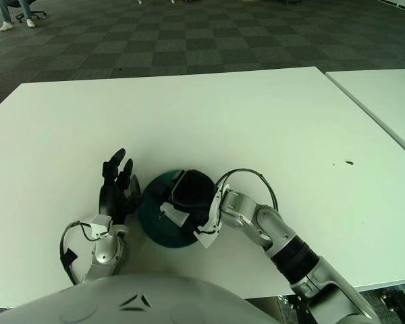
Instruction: Put the charger into the plate.
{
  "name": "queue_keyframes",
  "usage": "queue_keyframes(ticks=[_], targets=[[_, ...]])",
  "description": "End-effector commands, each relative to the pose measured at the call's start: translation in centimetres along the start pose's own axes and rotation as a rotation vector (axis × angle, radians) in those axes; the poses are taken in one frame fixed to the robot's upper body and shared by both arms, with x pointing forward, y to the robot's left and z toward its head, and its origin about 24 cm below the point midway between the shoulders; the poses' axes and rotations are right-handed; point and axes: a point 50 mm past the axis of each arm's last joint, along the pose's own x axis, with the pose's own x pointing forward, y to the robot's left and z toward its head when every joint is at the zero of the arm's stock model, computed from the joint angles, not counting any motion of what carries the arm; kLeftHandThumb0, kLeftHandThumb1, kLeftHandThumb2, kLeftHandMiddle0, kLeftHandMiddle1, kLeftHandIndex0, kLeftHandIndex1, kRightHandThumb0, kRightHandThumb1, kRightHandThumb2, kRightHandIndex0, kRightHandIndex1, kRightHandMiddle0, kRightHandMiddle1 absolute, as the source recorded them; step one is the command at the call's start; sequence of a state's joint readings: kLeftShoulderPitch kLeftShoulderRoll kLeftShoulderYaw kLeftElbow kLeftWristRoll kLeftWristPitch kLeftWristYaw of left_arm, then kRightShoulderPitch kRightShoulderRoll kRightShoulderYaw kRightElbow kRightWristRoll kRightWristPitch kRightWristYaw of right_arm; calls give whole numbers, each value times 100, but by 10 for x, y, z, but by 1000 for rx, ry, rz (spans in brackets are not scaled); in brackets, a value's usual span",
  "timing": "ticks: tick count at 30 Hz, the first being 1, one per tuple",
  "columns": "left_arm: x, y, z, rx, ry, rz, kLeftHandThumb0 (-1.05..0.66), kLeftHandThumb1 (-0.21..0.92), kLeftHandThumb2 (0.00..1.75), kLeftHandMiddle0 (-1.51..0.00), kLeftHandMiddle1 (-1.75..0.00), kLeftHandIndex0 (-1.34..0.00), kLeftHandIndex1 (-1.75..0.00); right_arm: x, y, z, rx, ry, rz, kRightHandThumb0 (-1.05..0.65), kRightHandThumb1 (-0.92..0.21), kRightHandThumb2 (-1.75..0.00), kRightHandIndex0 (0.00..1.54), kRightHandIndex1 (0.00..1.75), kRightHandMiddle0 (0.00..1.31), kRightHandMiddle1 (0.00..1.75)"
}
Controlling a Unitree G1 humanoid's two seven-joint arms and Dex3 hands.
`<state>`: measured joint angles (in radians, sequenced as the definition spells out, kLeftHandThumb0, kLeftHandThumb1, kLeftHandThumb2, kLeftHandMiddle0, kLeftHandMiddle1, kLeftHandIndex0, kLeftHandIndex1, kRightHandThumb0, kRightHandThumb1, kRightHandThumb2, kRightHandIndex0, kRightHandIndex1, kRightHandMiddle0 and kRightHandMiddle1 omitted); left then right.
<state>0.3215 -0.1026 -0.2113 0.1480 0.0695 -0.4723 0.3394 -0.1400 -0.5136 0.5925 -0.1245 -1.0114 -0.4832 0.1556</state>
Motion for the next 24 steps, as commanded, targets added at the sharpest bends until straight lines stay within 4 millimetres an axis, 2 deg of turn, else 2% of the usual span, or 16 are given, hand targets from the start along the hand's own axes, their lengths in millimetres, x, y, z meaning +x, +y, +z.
queue_keyframes(ticks=[1,5,7,11,12,18,24], targets=[[-12,14,-22,51,131,41,-80,92,96,-42,-1,-5,-83,0,-5,-3,-24,8,-25,-85,-92,-72,29,98,3,122],[-11,15,-22,49,133,38,-80,92,97,-41,0,-6,-83,-1,-9,-2,-15,21,-44,-87,-92,-78,30,76,1,108],[-11,17,-23,42,140,33,-80,92,98,-39,0,-7,-83,-1,-13,-4,-8,37,-48,-89,-92,-85,31,49,0,91],[-11,16,-23,15,155,27,-81,92,100,-36,0,-6,-82,-2,-17,-5,0,55,-30,-94,-92,-94,28,14,0,65],[-12,15,-22,0,158,27,-81,92,100,-35,0,-6,-82,-3,-18,-6,2,59,-18,-94,-92,-95,27,11,0,62],[-14,15,-19,-49,165,22,-84,92,99,-31,0,-6,-81,-4,-25,-11,37,82,34,-103,-92,-97,7,2,0,22],[-22,22,-14,-101,150,47,-86,92,96,-31,-1,-6,-80,-3,-32,-15,151,99,83,-105,-92,-95,1,0,0,3]])
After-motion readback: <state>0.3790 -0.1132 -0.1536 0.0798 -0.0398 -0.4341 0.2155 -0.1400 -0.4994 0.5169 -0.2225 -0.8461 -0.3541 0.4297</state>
